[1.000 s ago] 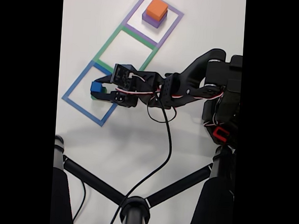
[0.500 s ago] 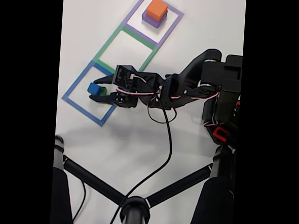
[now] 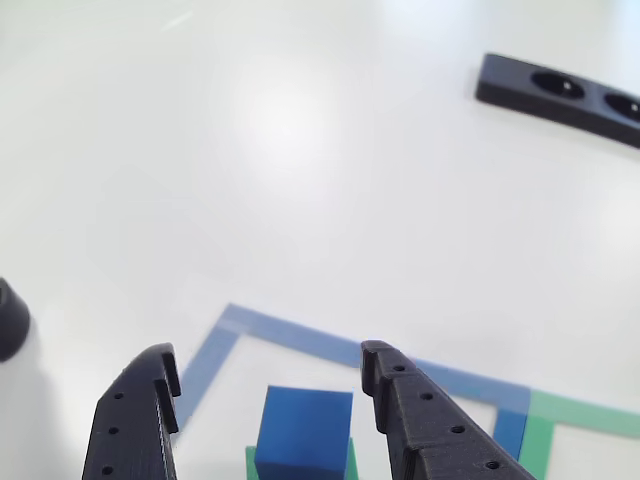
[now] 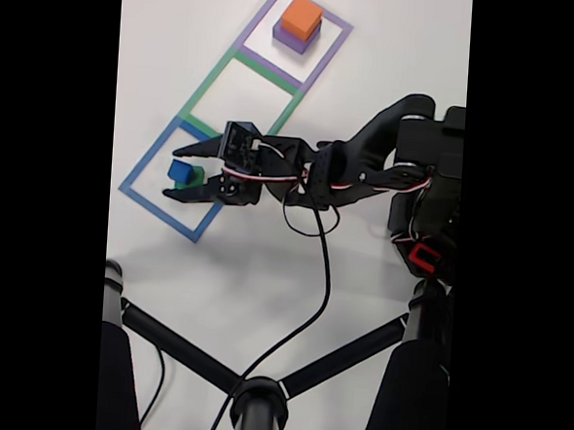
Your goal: Tower of hanoi
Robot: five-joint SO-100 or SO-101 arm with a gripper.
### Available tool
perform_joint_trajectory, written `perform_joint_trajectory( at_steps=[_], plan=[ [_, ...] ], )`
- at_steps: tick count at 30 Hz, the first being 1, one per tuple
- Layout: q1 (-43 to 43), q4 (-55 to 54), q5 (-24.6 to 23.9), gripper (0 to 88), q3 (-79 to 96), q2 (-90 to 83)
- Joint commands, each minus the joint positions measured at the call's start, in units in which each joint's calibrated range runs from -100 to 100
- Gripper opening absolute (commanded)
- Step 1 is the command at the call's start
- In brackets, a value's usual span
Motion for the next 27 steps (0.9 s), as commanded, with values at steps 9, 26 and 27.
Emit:
perform_joint_trajectory(
  at_steps=[9, 26, 27],
  plan=[
    [3.19, 30.10, 0.59, 0.1, -1.56, -29.58],
    [16.84, 119.62, -0.51, 0.1, -52.27, -50.01],
    [17.91, 122.54, -0.88, 0.1, -55.35, -50.01]
  ],
)
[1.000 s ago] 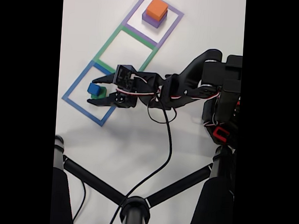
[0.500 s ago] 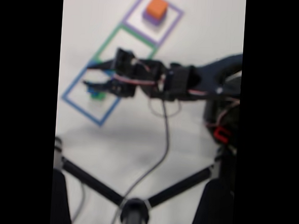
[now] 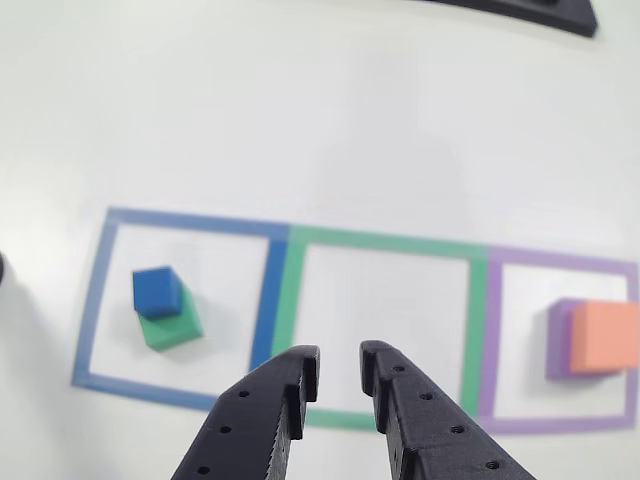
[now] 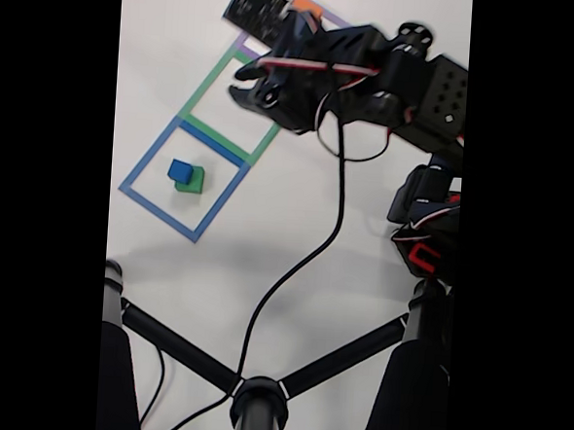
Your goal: Tower of hanoi
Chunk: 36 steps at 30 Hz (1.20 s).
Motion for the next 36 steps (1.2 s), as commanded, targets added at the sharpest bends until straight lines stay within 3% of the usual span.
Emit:
perform_joint_trajectory(
  at_steps=[1, 7, 18, 24, 29, 36],
  plan=[
    [4.96, 17.03, -1.65, 0.1, -17.64, -2.14],
    [11.52, 27.55, -2.21, 0.1, -29.36, -1.02],
    [27.84, 31.43, 0.00, 2.3, -29.09, -2.70],
    [32.80, 25.93, 0.00, 7.1, -21.00, -4.70],
    [35.31, 16.22, 0.00, 19.9, -9.92, -7.35],
    [36.15, 0.27, 0.00, 21.4, 6.98, -10.39]
  ],
)
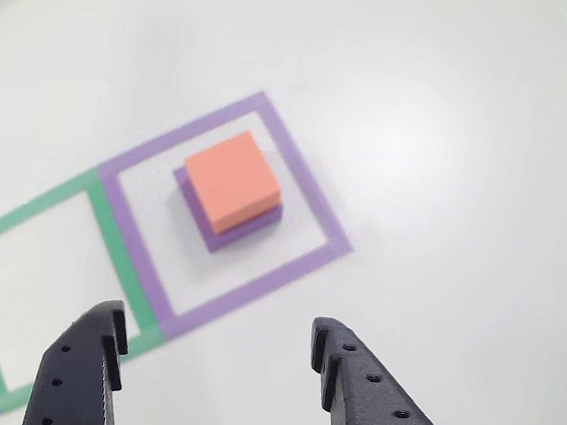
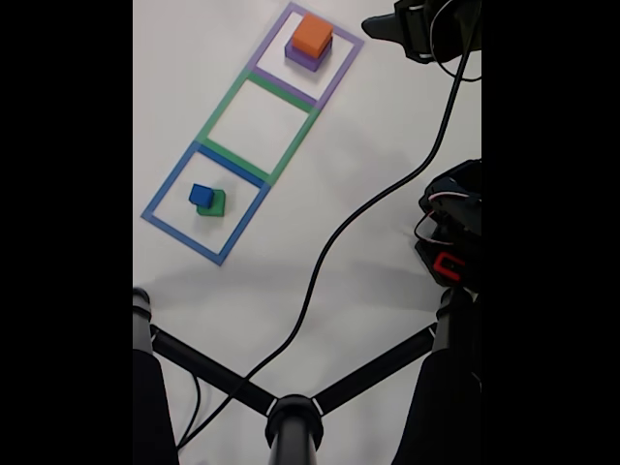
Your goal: Tower of hanoi
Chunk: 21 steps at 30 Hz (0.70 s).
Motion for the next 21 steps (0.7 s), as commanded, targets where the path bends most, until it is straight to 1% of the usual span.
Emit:
perform_joint_trajectory(
  at_steps=[1, 7, 13, 17, 21],
  plan=[
    [0.85, -12.27, 0.59, 21.6, 9.97, -2.86],
    [1.24, -28.06, 0.59, 27.3, 23.79, -3.50],
    [2.84, -45.86, 0.59, 37.6, 37.60, -2.94],
    [4.21, -57.36, 0.59, 43.0, 45.14, -1.50],
    [5.05, -66.50, 0.59, 44.6, 49.41, 2.35]
  ],
)
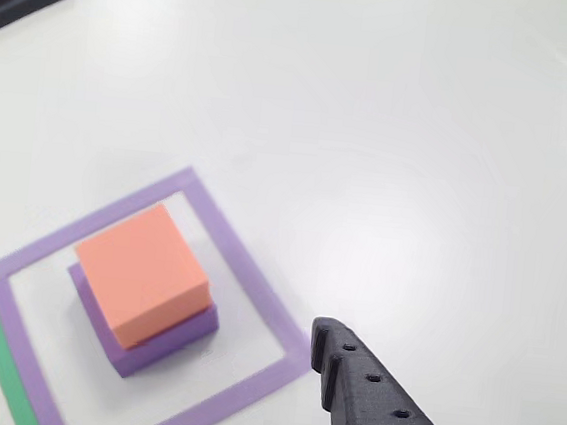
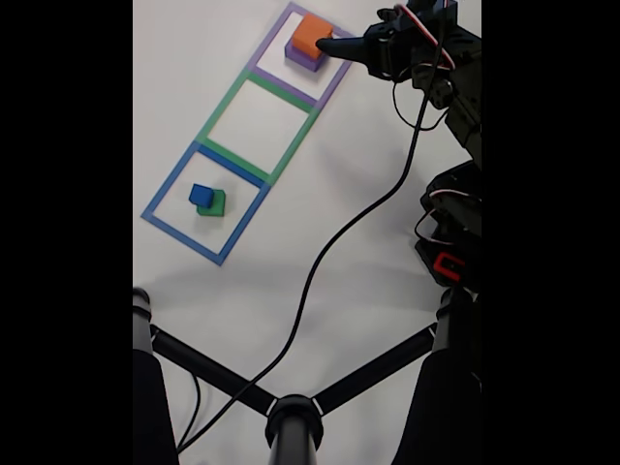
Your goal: Tower of hanoi
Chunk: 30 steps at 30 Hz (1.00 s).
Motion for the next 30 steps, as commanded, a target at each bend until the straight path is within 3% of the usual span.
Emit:
perform_joint_trajectory(
  at_steps=[1, 18, 30],
  plan=[
    [0.95, -10.74, 0.59, 44.4, 2.61, 3.72],
    [0.03, -48.78, 0.59, 42.9, 6.61, 32.08],
    [-0.27, -60.36, 0.59, 42.2, 1.71, 47.47]
  ],
)
